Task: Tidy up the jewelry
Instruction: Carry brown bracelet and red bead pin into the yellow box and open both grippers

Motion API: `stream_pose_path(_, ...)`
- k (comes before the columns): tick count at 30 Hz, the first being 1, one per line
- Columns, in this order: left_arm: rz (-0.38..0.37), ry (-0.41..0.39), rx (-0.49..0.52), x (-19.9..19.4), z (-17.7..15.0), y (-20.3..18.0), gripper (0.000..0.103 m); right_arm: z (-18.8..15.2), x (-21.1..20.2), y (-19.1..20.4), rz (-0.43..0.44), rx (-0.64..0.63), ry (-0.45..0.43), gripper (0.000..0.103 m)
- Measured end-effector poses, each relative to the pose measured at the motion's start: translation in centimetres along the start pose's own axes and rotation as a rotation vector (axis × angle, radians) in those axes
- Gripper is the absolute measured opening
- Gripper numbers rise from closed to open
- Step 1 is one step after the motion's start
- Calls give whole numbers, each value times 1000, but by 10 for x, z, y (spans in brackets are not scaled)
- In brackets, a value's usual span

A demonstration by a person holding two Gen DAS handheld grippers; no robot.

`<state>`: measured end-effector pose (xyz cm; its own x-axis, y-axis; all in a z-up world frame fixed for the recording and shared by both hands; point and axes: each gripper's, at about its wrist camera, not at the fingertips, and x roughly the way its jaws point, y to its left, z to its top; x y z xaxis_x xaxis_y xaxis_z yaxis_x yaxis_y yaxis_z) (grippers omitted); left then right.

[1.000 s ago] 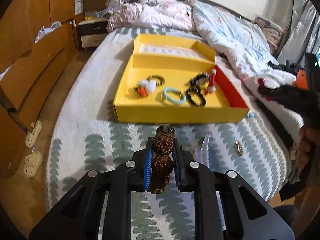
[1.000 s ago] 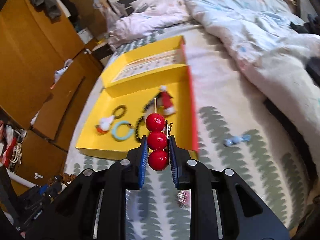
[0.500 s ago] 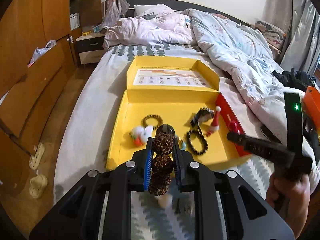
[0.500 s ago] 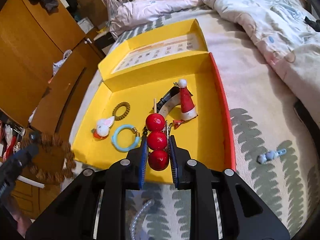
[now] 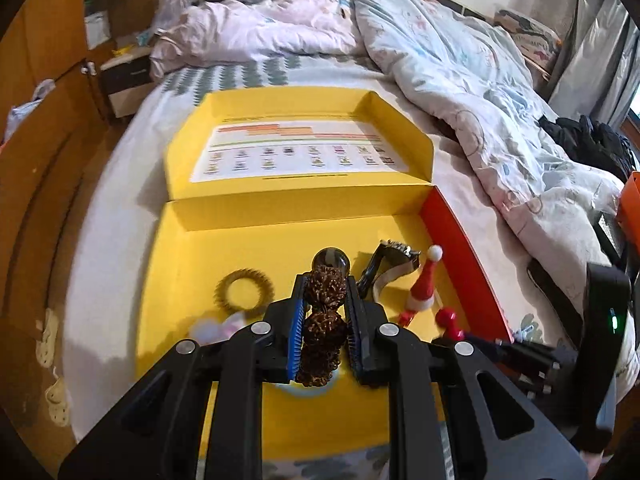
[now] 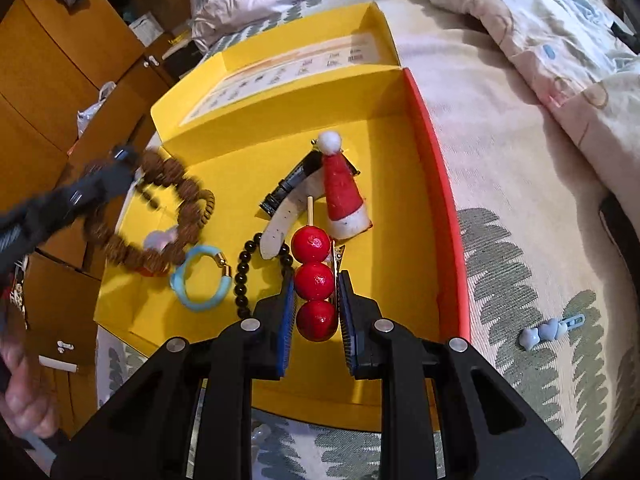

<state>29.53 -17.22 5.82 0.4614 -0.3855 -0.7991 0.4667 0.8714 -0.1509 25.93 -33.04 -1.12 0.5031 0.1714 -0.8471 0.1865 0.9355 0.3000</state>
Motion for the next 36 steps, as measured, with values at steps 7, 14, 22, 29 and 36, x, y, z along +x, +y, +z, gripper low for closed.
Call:
stream_pose_path(7,-27,53,-4,36,12,5,19,1,12,2,-8,-9,32,21)
stream_pose_path(14,-5,95,-33,62,14,21,19,1,26,8,-34,-24,58,21)
stream_pose_path(22,53,154,-55,77,15,40,20,-1,32,10,-51,-38,62,23)
stream_pose_path(29,93,114,-76,67,18,53,54,2,24,13,-78,-58,35,26)
stream_pose_path(36,121,28,-66,23,17,60,59,9,-3,5,-57,-34,-41,36)
